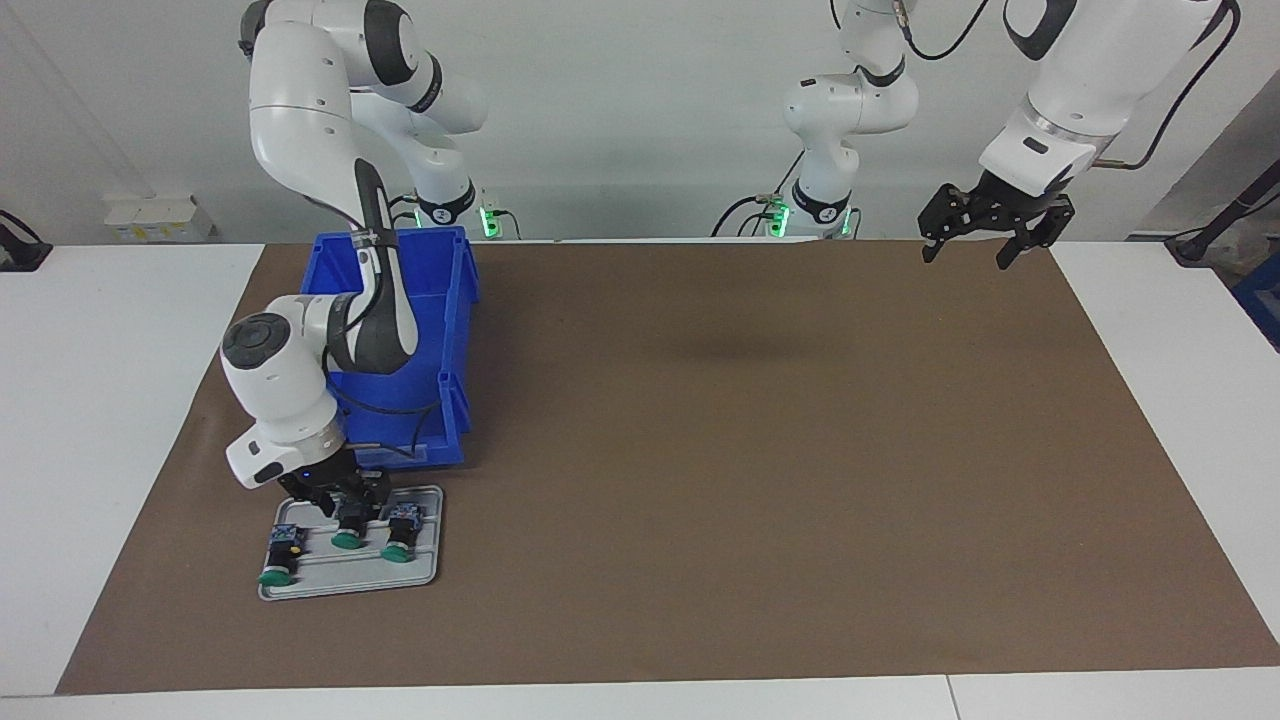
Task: Place and press button with both arms
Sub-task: 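Grasp a green-capped button on the silver tray with the right gripper, then carry the button away from the tray and set it on the table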
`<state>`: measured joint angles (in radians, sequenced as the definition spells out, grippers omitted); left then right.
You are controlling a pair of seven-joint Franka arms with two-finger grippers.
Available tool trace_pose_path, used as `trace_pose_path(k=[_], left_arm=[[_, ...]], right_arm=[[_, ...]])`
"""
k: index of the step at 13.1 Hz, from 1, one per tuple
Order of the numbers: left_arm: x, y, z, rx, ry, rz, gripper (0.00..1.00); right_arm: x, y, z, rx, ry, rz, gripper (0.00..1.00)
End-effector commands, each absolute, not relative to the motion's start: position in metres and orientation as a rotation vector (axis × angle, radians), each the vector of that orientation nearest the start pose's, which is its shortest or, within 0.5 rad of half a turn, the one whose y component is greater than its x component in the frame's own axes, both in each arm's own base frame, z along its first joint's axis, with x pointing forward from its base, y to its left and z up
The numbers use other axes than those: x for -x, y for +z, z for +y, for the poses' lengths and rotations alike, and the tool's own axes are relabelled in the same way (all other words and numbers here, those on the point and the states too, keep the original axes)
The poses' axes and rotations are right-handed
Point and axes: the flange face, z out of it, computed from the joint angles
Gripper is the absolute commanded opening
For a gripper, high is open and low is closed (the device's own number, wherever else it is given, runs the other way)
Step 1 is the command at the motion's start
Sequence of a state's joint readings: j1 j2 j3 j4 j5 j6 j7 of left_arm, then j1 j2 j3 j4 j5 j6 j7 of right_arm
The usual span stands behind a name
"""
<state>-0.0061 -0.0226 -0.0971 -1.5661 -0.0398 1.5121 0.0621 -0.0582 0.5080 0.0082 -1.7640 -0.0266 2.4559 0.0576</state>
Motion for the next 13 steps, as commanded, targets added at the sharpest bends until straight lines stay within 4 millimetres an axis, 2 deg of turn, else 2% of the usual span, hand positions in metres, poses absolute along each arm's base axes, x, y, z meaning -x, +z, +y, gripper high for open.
trace_pose_path(k=[1,3,5,6,7,8,9,10,11,12,13], left_arm=[[-0.53,0.634,-0.056,3.148,0.042,0.255,1.0],[-0.53,0.634,-0.056,3.148,0.042,0.253,1.0],[-0.53,0.634,-0.056,3.148,0.042,0.253,1.0],[-0.53,0.634,-0.057,3.148,0.042,0.255,1.0],[-0.53,0.634,-0.057,3.15,0.042,0.255,1.0],[-0.53,0.634,-0.057,3.15,0.042,0.255,1.0],[-0.53,0.634,-0.057,3.15,0.042,0.253,1.0],[-0.53,0.634,-0.057,3.149,0.042,0.258,1.0],[-0.53,0.634,-0.057,3.149,0.042,0.258,1.0],[-0.53,0.634,-0.057,3.15,0.042,0.255,1.0],[-0.53,0.634,-0.057,3.148,0.042,0.257,1.0]], right_arm=[[-0.675,0.295,-0.034,3.15,-0.299,0.165,0.43],[-0.677,0.297,-0.033,3.152,-0.297,0.159,0.23],[-0.682,0.309,-0.034,3.155,-0.324,0.143,0.11],[-0.687,0.322,-0.034,3.173,-0.339,0.116,0.07],[-0.693,0.342,-0.033,3.211,-0.336,0.071,0.06],[-0.701,0.366,-0.024,3.255,-0.334,0.003,0.06],[-0.708,0.393,-0.012,3.295,-0.318,-0.047,0.06],[-0.711,0.419,0.01,3.3,-0.289,-0.07,0.06],[-0.71,0.437,0.036,3.295,-0.27,-0.089,0.07],[-0.704,0.449,0.069,3.281,-0.271,-0.087,0.07],[-0.698,0.46,0.093,3.271,-0.289,-0.032,0.07]])
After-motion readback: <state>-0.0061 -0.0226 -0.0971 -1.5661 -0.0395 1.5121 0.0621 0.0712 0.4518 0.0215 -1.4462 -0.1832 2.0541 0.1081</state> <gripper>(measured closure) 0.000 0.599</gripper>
